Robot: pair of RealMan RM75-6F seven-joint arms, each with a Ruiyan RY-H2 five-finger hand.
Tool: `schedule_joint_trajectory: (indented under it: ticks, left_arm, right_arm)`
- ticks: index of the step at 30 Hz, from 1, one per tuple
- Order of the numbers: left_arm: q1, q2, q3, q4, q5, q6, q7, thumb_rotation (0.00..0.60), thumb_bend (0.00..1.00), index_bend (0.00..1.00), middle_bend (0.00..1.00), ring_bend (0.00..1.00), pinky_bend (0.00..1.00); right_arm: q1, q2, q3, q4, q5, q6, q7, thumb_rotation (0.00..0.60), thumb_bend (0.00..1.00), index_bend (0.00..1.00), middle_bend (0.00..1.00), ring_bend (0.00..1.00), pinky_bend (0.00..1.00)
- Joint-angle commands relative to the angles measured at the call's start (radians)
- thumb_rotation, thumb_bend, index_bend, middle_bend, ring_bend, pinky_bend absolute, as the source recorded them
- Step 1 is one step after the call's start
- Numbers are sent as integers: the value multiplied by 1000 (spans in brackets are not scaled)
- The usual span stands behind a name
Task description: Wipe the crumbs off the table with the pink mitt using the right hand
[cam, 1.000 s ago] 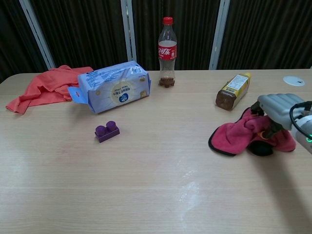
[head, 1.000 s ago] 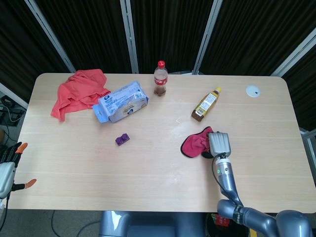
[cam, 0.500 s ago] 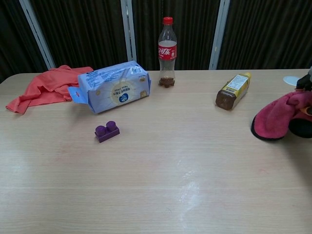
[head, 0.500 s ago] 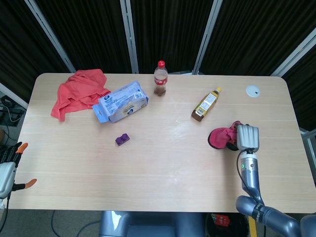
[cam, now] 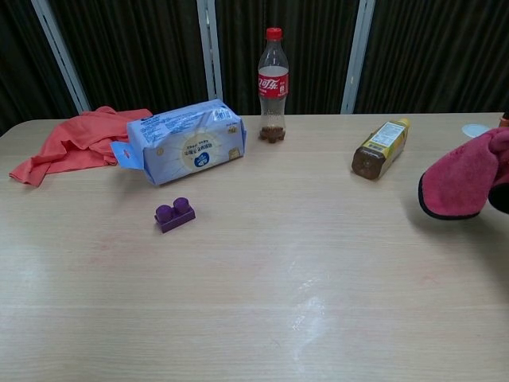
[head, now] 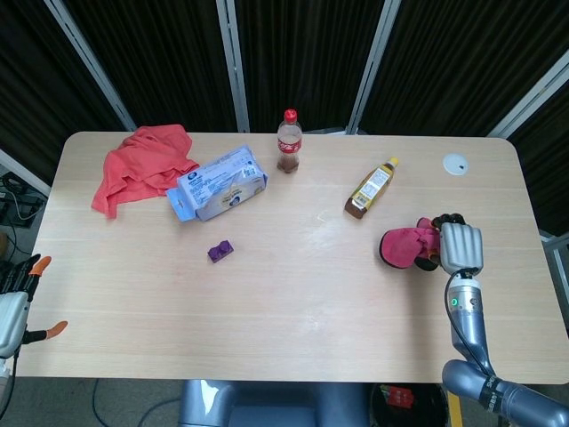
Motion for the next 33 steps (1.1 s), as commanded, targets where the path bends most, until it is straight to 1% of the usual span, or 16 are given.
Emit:
schedule_joint_trajectory:
  ticks: [1, 4, 6, 9, 12, 16, 21, 22, 23, 25, 28, 33]
  left_arm:
    - [1, -1, 1, 2, 2, 1, -1, 600, 0, 67, 0, 0, 0]
    - [1, -2, 0, 5, 5, 3, -1, 600, 0, 55, 0, 0, 0]
    - [2, -2, 0, 7, 9, 7, -1, 600, 0, 37, 0, 0, 0]
    - [3, -1, 2, 7, 12, 9, -2, 600, 0, 20, 0, 0, 0]
    - [4, 0, 3, 8, 17, 10, -4, 600, 0, 14, 0, 0, 0]
    - [4, 0, 4, 8, 24, 12, -5, 600, 0, 1, 0, 0, 0]
    - [6, -3, 3, 10, 39, 24, -12, 600, 0, 0, 0, 0, 0]
    - [7, -4, 3, 15, 48, 31, -15, 600, 0, 0, 0, 0, 0]
    - [8, -5, 5, 21, 62, 38, -16, 600, 0, 0, 0, 0, 0]
    - [9, -6, 10, 31, 82, 44, -20, 600, 0, 0, 0, 0, 0]
    - [10, -8, 14, 48, 111, 58, -22, 600, 0, 0, 0, 0, 0]
    - [15, -12, 16, 62, 126, 72, -24, 600, 0, 0, 0, 0, 0]
  right_arm:
    - [-11, 25, -16, -29, -6, -1, 2, 600, 77, 141, 17, 0, 192]
    - [-28, 58, -38, -63, -35, 25, -5, 600, 17, 57, 0, 0, 106]
    - [-47, 87, -45, -102, -47, 49, 7, 600, 4, 32, 0, 0, 76]
    - [-86, 134, -58, -172, -77, 92, 46, 600, 1, 24, 0, 0, 69]
    - [-144, 202, -99, -250, -158, 155, 100, 600, 1, 24, 0, 0, 69]
    - [-221, 264, -165, -306, -278, 245, 170, 600, 0, 23, 0, 0, 63]
    - [-285, 307, -232, -313, -397, 323, 229, 600, 0, 3, 0, 0, 46]
    - [-305, 319, -258, -305, -441, 349, 242, 600, 0, 0, 0, 0, 44]
    - [-335, 333, -298, -290, -497, 385, 244, 600, 0, 0, 0, 0, 41]
    - [-368, 345, -335, -265, -563, 429, 263, 600, 0, 0, 0, 0, 35]
    - [-382, 347, -346, -254, -595, 444, 280, 600, 0, 0, 0, 0, 29]
    - [-385, 341, -342, -254, -604, 435, 277, 600, 0, 0, 0, 0, 28]
